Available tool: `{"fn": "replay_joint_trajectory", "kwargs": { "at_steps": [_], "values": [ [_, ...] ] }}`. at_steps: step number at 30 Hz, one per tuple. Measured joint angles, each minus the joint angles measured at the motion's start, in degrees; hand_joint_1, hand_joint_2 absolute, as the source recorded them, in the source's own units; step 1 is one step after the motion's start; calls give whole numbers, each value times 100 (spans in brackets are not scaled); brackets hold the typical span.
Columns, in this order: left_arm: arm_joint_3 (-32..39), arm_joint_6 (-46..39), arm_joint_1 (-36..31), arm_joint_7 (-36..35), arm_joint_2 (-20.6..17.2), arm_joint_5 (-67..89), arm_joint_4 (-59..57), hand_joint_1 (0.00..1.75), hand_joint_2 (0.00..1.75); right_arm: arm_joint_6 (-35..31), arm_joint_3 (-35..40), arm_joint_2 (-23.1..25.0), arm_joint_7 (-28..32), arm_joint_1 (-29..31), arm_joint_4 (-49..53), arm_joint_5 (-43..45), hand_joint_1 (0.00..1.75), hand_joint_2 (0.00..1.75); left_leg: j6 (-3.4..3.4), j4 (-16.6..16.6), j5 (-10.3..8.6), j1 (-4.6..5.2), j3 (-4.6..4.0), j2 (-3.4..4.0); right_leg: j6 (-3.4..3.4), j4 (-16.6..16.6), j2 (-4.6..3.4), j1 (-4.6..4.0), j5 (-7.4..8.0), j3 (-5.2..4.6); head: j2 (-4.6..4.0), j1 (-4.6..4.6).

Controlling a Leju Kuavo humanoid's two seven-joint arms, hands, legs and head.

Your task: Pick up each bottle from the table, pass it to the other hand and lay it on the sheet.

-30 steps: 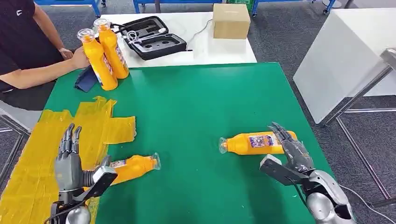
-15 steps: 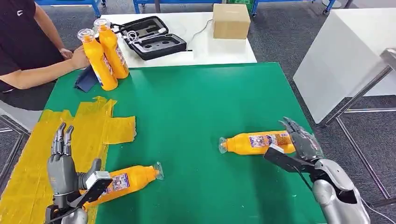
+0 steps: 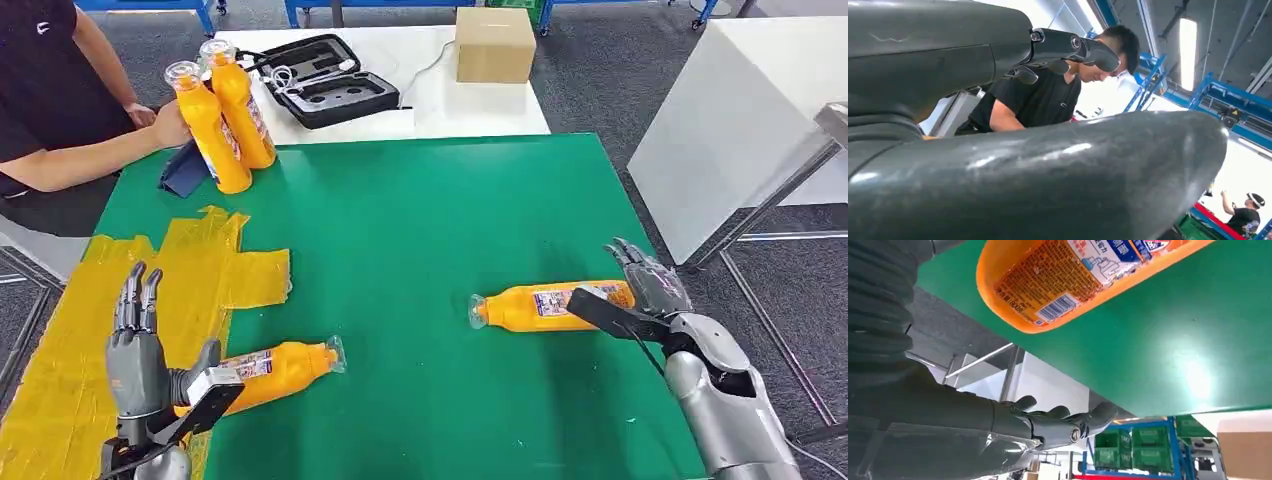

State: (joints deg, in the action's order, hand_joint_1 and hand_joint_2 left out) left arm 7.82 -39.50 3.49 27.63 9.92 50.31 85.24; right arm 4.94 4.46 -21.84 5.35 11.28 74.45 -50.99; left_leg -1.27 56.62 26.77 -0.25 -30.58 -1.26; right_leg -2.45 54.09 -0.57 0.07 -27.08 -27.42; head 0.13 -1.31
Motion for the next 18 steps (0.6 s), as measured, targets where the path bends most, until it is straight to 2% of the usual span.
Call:
{"fn": "replay_joint_trajectory", "kwargs": {
  "at_steps": [6,10,15,18],
  "values": [
    [-39,0,-15,109,0,-90,0,0,0,256,217,-31,33,111,-258,4,0,175,0,0,0,0,0,0,0,0,0,0,0,0,0,0],
    [-98,-2,-112,195,-11,-190,-61,0,0,777,619,-223,151,163,-547,313,0,175,0,2,0,0,0,-14,0,-1,15,1,0,0,0,-2],
    [-236,-24,-306,369,-68,-420,-346,0,0,1839,1450,-1102,149,225,-608,829,0,175,-1,5,-1,6,-1,-36,-1,-2,39,4,0,9,0,2],
    [-310,-35,-406,411,-105,-457,-507,0,0,1897,1818,-1493,120,225,-606,979,0,175,-2,5,-1,9,0,-32,-1,-2,37,8,0,8,0,0]
  ]
}}
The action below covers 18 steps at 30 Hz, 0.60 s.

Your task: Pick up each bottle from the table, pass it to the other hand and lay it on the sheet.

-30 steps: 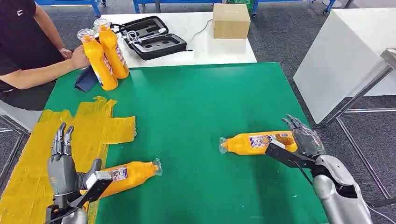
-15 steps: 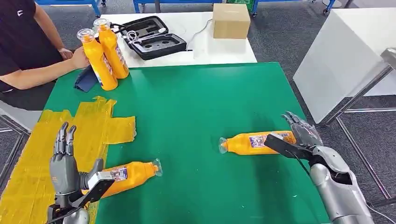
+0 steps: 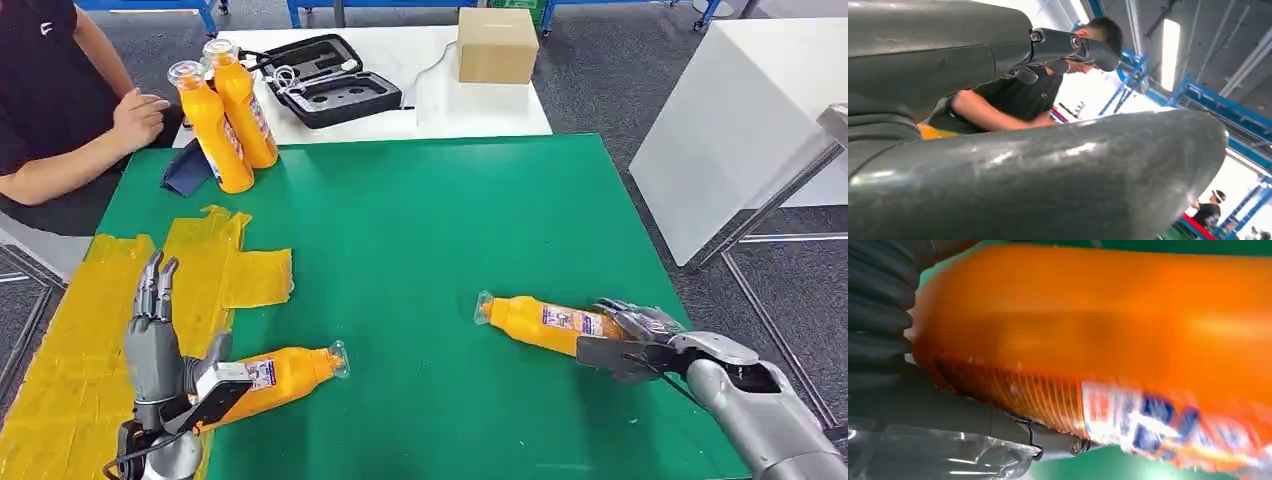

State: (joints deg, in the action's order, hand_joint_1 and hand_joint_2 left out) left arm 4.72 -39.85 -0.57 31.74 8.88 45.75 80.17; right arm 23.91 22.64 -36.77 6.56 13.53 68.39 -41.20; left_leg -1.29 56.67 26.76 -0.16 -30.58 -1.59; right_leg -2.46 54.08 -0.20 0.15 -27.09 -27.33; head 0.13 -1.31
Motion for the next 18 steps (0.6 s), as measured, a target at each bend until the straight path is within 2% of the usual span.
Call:
{"fn": "replay_joint_trajectory", "kwargs": {
  "at_steps": [3,4,5,13,18],
  "values": [
    [-52,0,-50,2,-18,-37,-66,0,0,0,244,-216,-59,28,9,75,0,175,0,0,0,0,4,1,0,-1,-1,0,0,2,0,-2],
    [-70,0,-59,4,-26,-37,-85,0,0,6,311,-283,-74,37,9,105,96,175,0,0,0,-1,7,0,0,-1,-1,0,0,4,0,0],
    [-85,0,-69,4,-35,-39,-98,0,0,29,366,-325,-94,54,9,136,175,175,-1,0,-1,-1,10,0,0,-1,0,0,0,5,0,-2],
    [-155,0,-103,39,-59,-160,-197,0,0,92,884,-743,-418,101,162,236,175,175,-5,0,-3,0,23,1,0,-2,-1,1,0,20,0,0],
    [-166,0,-100,48,-79,-168,-214,0,0,-63,978,-804,-546,165,199,315,175,175,-7,1,-5,1,24,0,-2,-2,-1,2,2,24,0,0]
  ]
}}
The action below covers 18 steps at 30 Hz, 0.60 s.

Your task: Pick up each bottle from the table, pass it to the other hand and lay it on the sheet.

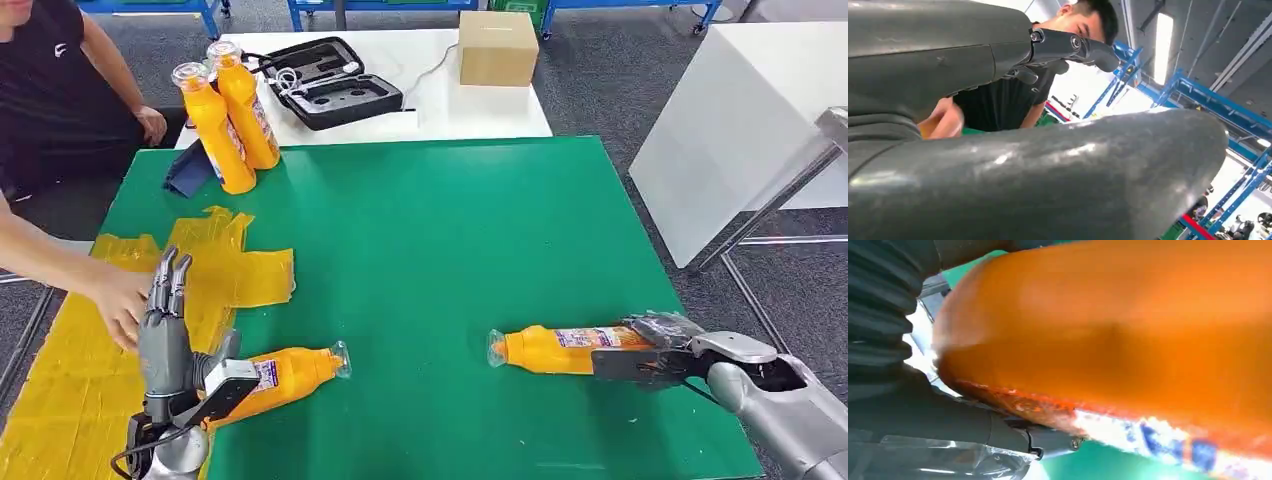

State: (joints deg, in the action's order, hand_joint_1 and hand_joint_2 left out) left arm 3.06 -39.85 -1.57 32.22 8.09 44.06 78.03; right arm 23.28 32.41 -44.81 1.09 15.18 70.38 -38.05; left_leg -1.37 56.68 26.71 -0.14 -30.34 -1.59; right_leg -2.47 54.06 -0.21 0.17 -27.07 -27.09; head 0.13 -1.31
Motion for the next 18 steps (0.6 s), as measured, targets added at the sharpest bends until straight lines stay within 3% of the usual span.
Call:
{"fn": "replay_joint_trajectory", "kwargs": {
  "at_steps": [14,18],
  "values": [
    [26,82,152,-76,-9,-34,113,0,0,-730,-122,526,-5,-27,-131,-186,175,175,1,-2,0,-9,3,26,1,1,-14,-10,2,-2,0,2],
    [44,1639,283,-332,15,-993,351,0,0,-1547,-563,1162,113,-273,-96,-461,175,175,1,-2,0,-13,7,32,0,2,-18,-14,3,0,0,2]
  ]
}}
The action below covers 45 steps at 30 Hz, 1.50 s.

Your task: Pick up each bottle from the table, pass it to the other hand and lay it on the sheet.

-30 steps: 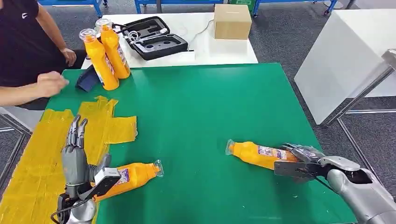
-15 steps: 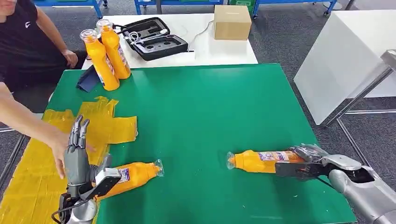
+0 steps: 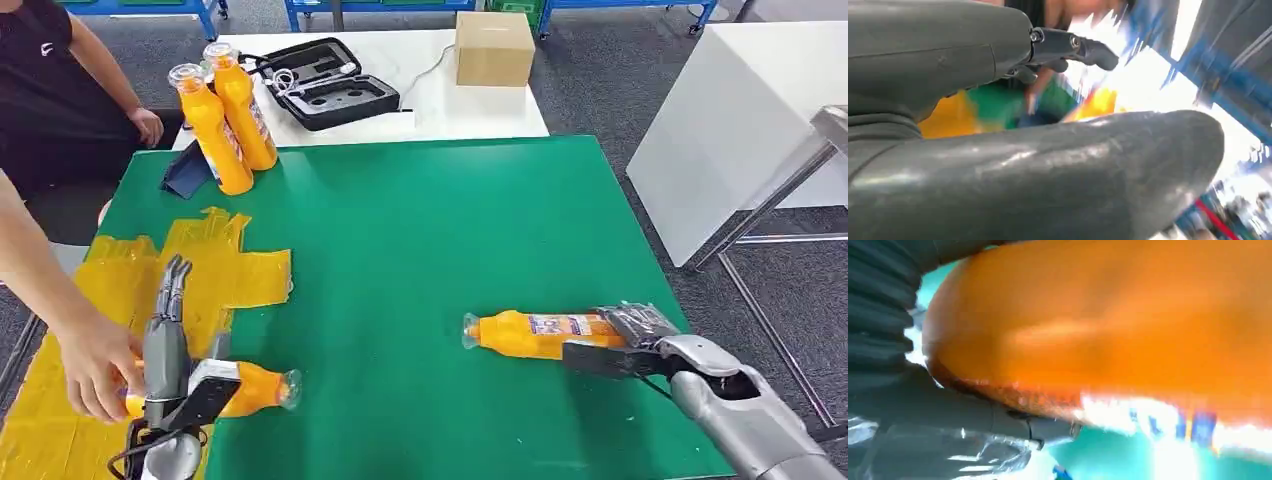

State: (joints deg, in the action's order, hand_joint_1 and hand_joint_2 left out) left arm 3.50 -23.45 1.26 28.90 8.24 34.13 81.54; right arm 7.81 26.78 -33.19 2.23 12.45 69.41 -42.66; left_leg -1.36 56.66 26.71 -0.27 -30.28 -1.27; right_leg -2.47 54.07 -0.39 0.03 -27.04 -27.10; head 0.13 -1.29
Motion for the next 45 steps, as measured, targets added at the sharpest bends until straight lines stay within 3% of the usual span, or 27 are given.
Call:
{"fn": "replay_joint_trajectory", "kwargs": {
  "at_steps": [5,6,12,16,25,45],
  "values": [
    [33,477,93,-33,68,-258,230,0,0,-165,-354,626,7,-233,134,-136,175,175,0,0,-1,0,-6,-21,0,3,6,2,-1,-4,0,-7],
    [50,736,111,-46,72,-461,254,0,175,-200,-423,710,97,-273,164,-121,175,175,0,0,-1,0,-8,-21,0,4,6,2,-1,-3,0,-2],
    [238,4231,472,-317,289,-3723,488,0,175,-349,-919,1726,663,-673,711,247,175,175,0,-1,0,3,-32,-1,0,8,-2,3,-1,-37,0,-7],
    [228,5179,771,-448,439,-4691,521,0,175,-342,-976,2308,986,-891,1110,655,175,175,1,-1,0,1,-41,-20,2,9,5,3,-5,-44,0,-2],
    [-109,5276,854,-695,544,-5297,475,0,175,-338,-912,3148,1200,-1045,1353,941,175,175,0,-2,-2,3,-42,-16,2,9,3,5,-3,-44,0,0],
    [-441,5097,436,-590,590,-5129,-174,0,175,-259,-585,4121,1283,-845,1231,1457,175,175,1,-2,-3,3,-45,-18,2,11,4,5,-3,-44,0,0]
  ]
}}
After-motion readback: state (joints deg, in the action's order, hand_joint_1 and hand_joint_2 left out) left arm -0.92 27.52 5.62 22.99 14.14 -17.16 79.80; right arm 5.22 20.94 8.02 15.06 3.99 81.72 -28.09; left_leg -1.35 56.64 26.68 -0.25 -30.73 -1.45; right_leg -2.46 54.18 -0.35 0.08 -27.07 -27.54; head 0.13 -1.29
